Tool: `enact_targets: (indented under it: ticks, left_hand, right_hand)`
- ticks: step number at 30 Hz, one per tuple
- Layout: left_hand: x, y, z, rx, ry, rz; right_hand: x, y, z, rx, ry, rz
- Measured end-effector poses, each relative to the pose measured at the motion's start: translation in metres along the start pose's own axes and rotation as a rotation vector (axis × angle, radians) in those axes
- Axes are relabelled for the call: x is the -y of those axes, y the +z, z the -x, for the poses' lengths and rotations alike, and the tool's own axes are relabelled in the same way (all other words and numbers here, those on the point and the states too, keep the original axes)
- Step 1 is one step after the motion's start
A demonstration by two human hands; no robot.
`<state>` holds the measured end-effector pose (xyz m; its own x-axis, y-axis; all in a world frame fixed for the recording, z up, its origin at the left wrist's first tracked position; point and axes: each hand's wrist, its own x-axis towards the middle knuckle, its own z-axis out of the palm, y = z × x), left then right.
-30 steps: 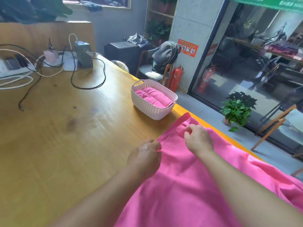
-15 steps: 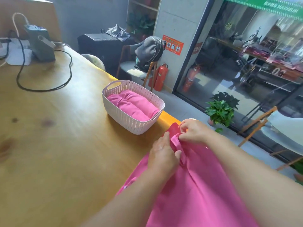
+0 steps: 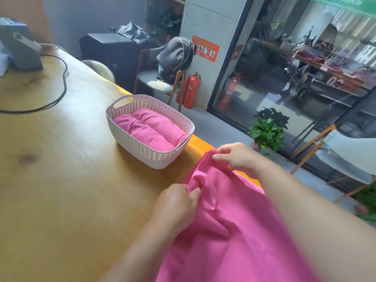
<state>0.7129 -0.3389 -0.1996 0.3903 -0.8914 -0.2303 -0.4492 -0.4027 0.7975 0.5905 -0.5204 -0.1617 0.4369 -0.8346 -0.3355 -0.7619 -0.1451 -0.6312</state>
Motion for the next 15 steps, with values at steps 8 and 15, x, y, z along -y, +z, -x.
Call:
enact_targets:
  ticks: [8, 15]
  left_hand:
    - [0.013, 0.004, 0.003, -0.034, -0.033, -0.117]
    - [0.015, 0.004, -0.001, -0.073, -0.076, -0.159]
  right_hand:
    - [-0.003, 0.041, -0.021, -0.301, 0.133, 0.181]
    - [-0.001, 0.047, -0.021, -0.347, 0.122, 0.205]
